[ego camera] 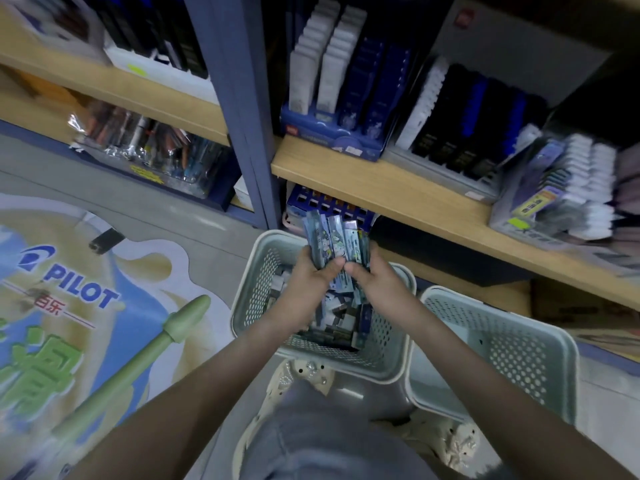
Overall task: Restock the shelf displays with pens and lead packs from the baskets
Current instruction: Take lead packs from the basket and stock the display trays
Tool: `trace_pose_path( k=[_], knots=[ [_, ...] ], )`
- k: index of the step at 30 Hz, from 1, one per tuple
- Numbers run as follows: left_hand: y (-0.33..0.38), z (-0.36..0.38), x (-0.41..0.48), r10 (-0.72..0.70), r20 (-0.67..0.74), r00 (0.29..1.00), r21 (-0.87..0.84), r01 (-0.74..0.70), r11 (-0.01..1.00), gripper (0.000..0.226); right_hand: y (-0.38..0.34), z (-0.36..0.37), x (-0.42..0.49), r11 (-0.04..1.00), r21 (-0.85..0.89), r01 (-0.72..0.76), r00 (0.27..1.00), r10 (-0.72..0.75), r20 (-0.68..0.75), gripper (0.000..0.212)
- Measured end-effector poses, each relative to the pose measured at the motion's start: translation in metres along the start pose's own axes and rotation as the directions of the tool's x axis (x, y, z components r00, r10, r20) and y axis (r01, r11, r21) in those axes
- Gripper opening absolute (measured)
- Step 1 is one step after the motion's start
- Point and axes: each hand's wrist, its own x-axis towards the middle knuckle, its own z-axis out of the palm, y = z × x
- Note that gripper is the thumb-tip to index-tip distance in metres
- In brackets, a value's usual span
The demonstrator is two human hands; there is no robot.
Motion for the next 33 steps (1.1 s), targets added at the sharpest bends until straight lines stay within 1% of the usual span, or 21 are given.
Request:
trace_pose_path(
  k=[3,5,6,8,10,11,12,13,14,16,17,19,20,21,23,25,27,30,31,33],
  knots=[
    [0.023,0.007,-0.009,-0.011,0.033,0.999,-0.068,0.014,0.998,0.026,-0.018,-0.008,-0.010,0.999,0.019,0.033,0.999,-0.034,0.014,0.042],
    [0.041,0.012,-0.020,-0.024,0.031,0.999,-0.116,0.028,0.993,0.015,-0.028,-0.014,-0.018,0.995,0.050,0.086,0.996,-0.086,-0.010,0.032],
    [0.051,0.015,-0.026,-0.028,0.033,0.999,-0.137,0.032,0.990,0.014,-0.034,-0.016,-0.023,0.992,0.073,0.104,0.994,-0.102,-0.025,0.027],
    [0.073,0.021,-0.042,-0.033,0.070,0.997,-0.141,0.042,0.989,0.015,-0.046,-0.021,-0.034,0.986,0.112,0.125,0.992,-0.120,-0.046,0.019],
    [0.091,0.025,-0.062,0.006,0.129,0.992,-0.145,0.013,0.989,0.016,-0.059,-0.027,-0.046,0.982,0.146,0.119,0.990,-0.107,-0.088,0.013],
    [0.103,0.028,-0.074,0.001,0.147,0.989,-0.159,0.022,0.987,0.019,-0.066,-0.029,-0.053,0.981,0.161,0.112,0.990,-0.097,-0.102,0.012],
    [0.109,0.030,-0.078,-0.016,0.149,0.989,-0.179,0.043,0.983,0.024,-0.072,-0.032,-0.059,0.979,0.169,0.116,0.989,-0.098,-0.109,0.010],
    [0.113,0.032,-0.079,-0.023,0.147,0.989,-0.202,0.053,0.978,0.036,-0.078,-0.035,-0.065,0.977,0.176,0.117,0.989,-0.098,-0.115,0.009],
    [0.114,0.032,-0.077,-0.015,0.143,0.990,-0.229,0.048,0.972,0.045,-0.084,-0.038,-0.070,0.974,0.189,0.123,0.988,-0.103,-0.112,0.010],
    [0.122,0.035,-0.085,0.022,0.136,0.990,-0.235,0.010,0.972,0.045,-0.094,-0.042,-0.078,0.966,0.205,0.156,0.984,-0.134,-0.118,0.009],
    [0.127,0.037,-0.089,0.027,0.140,0.990,-0.243,0.008,0.970,0.041,-0.100,-0.044,-0.082,0.960,0.207,0.190,0.976,-0.162,-0.142,0.008],
    [0.136,0.041,-0.094,0.060,0.147,0.987,-0.269,-0.019,0.963,0.018,-0.106,-0.048,-0.087,0.940,0.207,0.272,0.951,-0.231,-0.203,0.020],
    [0.141,0.044,-0.098,0.081,0.132,0.988,-0.255,-0.045,0.966,0.012,-0.111,-0.050,-0.092,0.929,0.203,0.309,0.936,-0.259,-0.240,0.022],
    [0.146,0.047,-0.102,0.102,0.112,0.988,-0.242,-0.072,0.968,0.010,-0.117,-0.053,-0.099,0.918,0.211,0.335,0.924,-0.277,-0.262,0.018],
    [0.156,0.053,-0.110,0.144,0.062,0.988,-0.213,-0.128,0.969,0.025,-0.126,-0.058,-0.111,0.900,0.218,0.378,0.907,-0.312,-0.282,0.009],
    [0.169,0.059,-0.121,0.166,0.022,0.986,-0.214,-0.157,0.964,0.032,-0.133,-0.065,-0.124,0.879,0.251,0.406,0.897,-0.332,-0.291,0.009],
    [0.181,0.063,-0.130,0.187,-0.004,0.982,-0.221,-0.183,0.958,0.030,-0.141,-0.075,-0.137,0.867,0.287,0.408,0.902,-0.335,-0.271,0.011],
    [0.198,0.073,-0.142,0.217,0.006,0.976,-0.201,-0.211,0.957,0.030,-0.153,-0.092,-0.153,0.854,0.282,0.438,0.890,-0.367,-0.271,0.015],
    [0.203,0.076,-0.145,0.238,0.025,0.971,-0.200,-0.228,0.953,0.028,-0.157,-0.098,-0.156,0.844,0.279,0.459,0.880,-0.386,-0.279,0.015],
    [0.215,0.084,-0.153,0.280,0.080,0.957,-0.200,-0.259,0.945,0.015,-0.166,-0.106,-0.164,0.819,0.284,0.498,0.856,-0.410,-0.315,0.017]
  ],
)
